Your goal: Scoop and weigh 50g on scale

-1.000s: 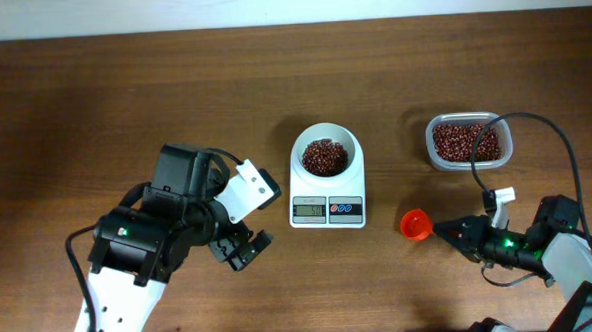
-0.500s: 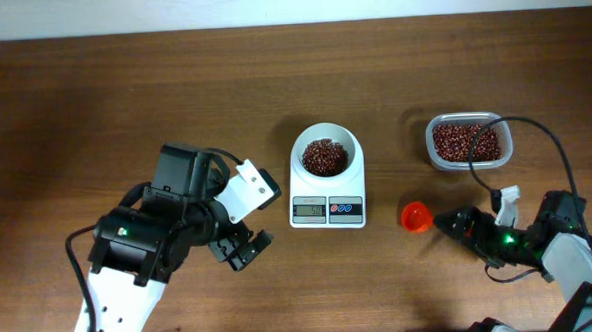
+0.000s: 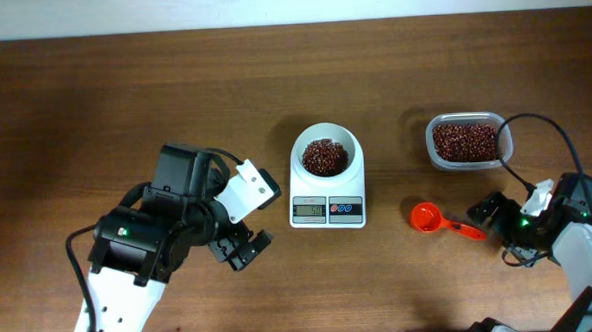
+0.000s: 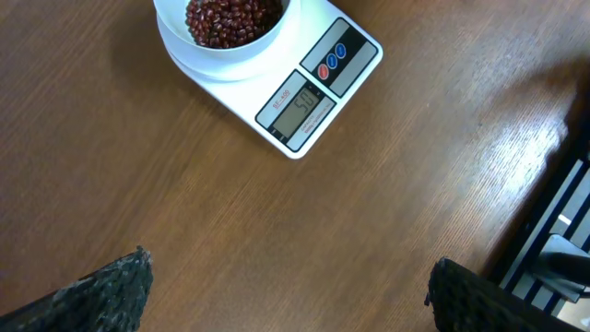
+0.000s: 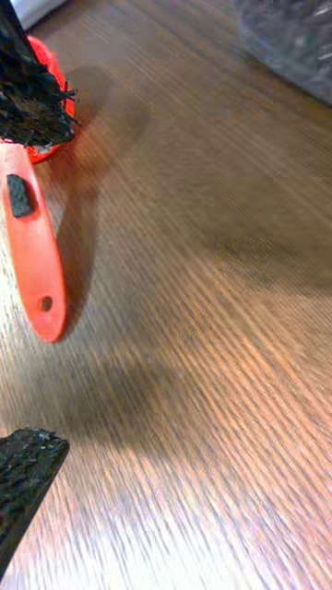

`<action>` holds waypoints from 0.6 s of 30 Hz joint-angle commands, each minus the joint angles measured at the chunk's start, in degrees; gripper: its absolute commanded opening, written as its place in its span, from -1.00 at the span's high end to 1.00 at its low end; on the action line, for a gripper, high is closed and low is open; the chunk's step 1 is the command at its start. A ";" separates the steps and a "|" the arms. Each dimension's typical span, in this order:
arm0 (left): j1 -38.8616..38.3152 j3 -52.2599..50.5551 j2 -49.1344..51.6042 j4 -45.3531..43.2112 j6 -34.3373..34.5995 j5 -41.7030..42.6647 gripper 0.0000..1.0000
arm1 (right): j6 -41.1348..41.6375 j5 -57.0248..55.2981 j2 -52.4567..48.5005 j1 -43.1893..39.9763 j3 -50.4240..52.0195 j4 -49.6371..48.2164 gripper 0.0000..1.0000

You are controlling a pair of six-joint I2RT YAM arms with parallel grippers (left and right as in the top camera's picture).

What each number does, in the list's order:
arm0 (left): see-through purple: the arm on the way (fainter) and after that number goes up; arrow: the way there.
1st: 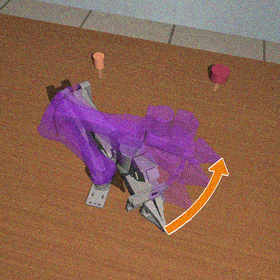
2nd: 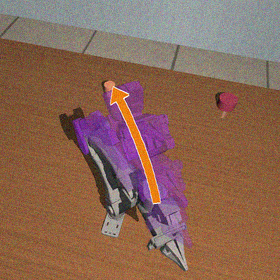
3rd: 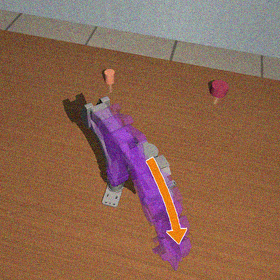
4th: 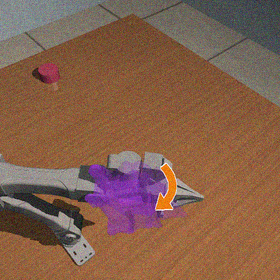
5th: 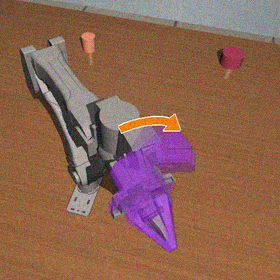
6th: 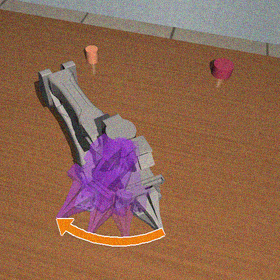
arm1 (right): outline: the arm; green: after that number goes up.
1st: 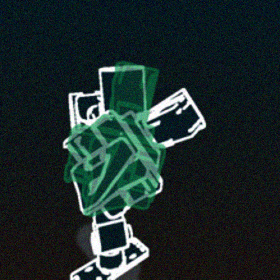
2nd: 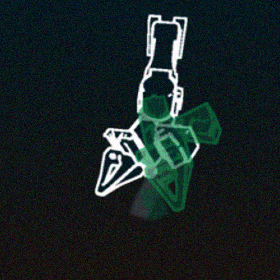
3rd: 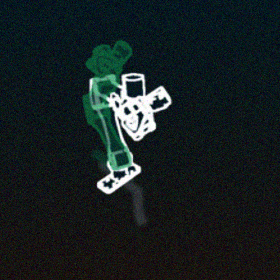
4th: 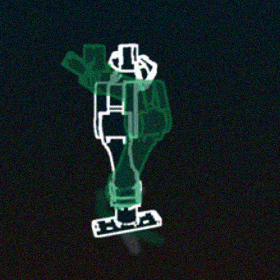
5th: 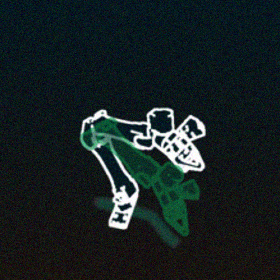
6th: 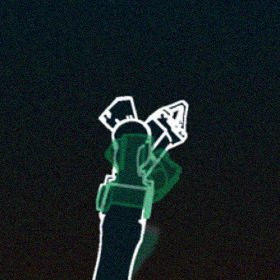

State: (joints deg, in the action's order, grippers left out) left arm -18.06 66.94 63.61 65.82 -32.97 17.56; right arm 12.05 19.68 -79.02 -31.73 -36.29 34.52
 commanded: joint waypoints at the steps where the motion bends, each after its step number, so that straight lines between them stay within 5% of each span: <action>1: 0.24 0.83 -0.59 0.04 0.76 0.22 -0.98 | 0.90 -2.43 0.22 0.15 -3.50 1.29 -0.97; 12: 0.24 0.83 -0.59 0.04 0.76 0.22 -0.98 | 0.81 -2.03 10.12 0.15 -6.23 2.73 -0.98; 18: 0.24 0.83 -0.59 0.04 0.76 0.22 -0.98 | -3.72 10.86 19.96 0.17 -6.21 4.37 -0.98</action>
State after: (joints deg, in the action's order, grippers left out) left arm -18.06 66.94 63.61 65.82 -32.97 17.58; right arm 11.20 21.50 -63.57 -31.73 -41.10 38.79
